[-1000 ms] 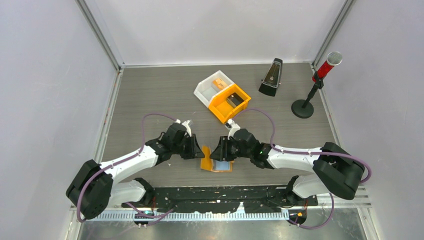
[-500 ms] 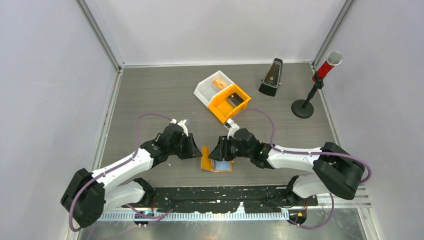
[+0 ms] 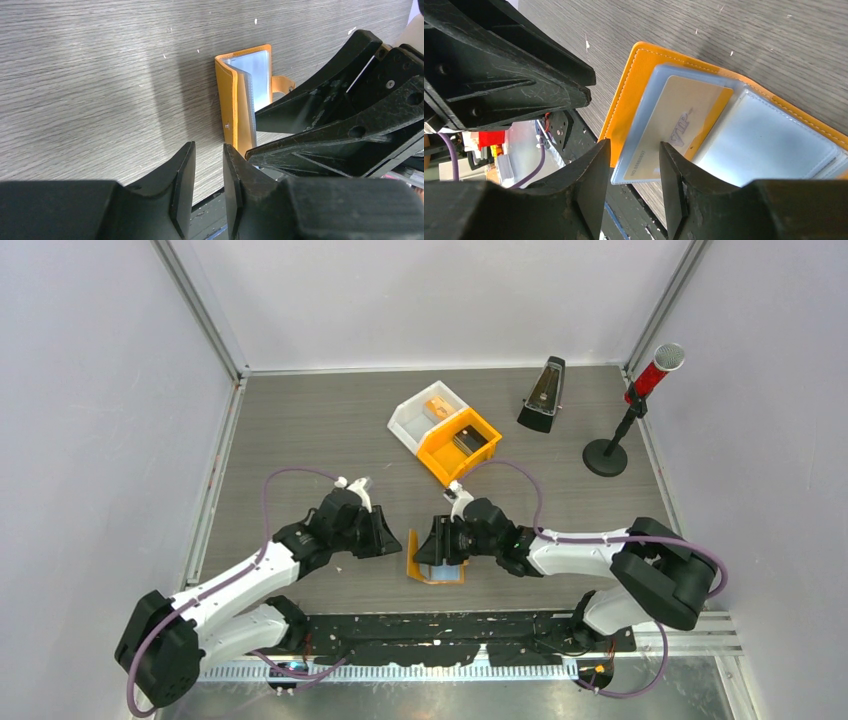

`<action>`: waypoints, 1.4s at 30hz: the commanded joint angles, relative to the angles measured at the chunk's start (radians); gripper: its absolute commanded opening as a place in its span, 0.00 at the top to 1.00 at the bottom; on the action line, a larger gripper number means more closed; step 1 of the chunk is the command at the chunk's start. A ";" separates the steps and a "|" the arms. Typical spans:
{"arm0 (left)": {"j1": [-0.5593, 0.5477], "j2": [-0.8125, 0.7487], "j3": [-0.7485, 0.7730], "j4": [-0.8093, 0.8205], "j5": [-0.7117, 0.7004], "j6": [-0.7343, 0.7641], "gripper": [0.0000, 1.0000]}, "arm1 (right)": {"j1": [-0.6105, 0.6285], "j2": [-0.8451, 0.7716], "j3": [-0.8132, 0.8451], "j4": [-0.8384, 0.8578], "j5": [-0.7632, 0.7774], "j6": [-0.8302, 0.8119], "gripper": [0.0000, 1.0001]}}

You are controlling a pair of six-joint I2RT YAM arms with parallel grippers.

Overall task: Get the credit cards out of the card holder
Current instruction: Remove the credit card from the card holder.

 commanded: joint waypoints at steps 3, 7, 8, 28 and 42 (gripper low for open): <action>-0.002 -0.038 0.050 -0.025 -0.031 0.025 0.65 | 0.021 0.044 0.034 0.060 -0.019 0.015 0.52; -0.002 -0.055 0.058 -0.035 -0.033 0.026 0.63 | 0.045 0.074 0.053 0.048 -0.010 0.020 0.53; -0.002 -0.057 0.059 -0.035 -0.032 0.026 0.63 | 0.046 0.078 0.058 0.045 -0.007 0.020 0.53; -0.004 -0.027 0.064 0.037 0.049 0.006 0.61 | 0.071 0.063 0.100 -0.003 -0.031 -0.014 0.52; -0.004 -0.072 0.061 0.024 0.056 0.002 0.60 | 0.078 0.036 0.127 -0.064 -0.033 -0.030 0.49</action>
